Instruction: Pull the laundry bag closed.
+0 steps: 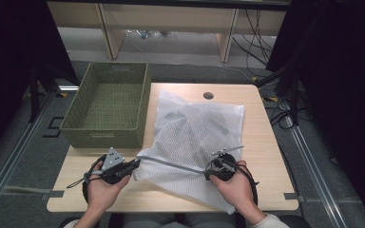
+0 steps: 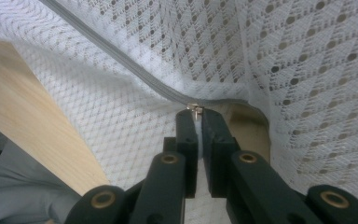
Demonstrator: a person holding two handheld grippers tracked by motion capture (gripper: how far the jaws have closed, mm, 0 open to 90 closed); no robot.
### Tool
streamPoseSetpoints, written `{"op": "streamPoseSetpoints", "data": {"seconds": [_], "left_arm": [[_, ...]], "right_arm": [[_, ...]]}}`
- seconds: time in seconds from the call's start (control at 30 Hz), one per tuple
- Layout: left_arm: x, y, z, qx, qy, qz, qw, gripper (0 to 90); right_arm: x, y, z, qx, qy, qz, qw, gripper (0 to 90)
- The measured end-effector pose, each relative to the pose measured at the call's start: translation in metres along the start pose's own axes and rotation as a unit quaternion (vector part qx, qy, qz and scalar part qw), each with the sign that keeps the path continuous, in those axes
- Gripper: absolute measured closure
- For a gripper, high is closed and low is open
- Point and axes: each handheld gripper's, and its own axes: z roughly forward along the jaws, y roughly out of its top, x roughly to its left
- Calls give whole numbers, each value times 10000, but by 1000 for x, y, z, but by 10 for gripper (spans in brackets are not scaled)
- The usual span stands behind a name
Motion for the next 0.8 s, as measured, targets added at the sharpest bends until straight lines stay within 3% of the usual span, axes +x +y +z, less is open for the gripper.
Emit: {"op": "streamPoseSetpoints", "data": {"seconds": [0.2, 0.53, 0.63, 0.7, 0.77, 0.8], "left_arm": [[0, 0, 0, -9, -15, -21, 10000, 885], [0, 0, 1, -17, -4, -15, 10000, 885], [0, 0, 1, -22, -28, -19, 10000, 885], [0, 0, 0, -4, 13, 19, 10000, 885], [0, 0, 0, -6, 11, 18, 10000, 885], [0, 0, 0, -11, 4, 18, 10000, 886]], "right_arm": [[-4, -1, 0, -11, 43, -99, 9999, 870], [-4, -3, -3, 11, 48, 46, 10000, 870], [-7, -3, -3, -21, 68, -56, 10000, 870], [-6, -4, -4, 9, 24, 53, 10000, 870], [-8, -5, -3, -42, -13, -77, 10000, 871], [-8, -5, -4, -30, -20, -33, 10000, 870]]}}
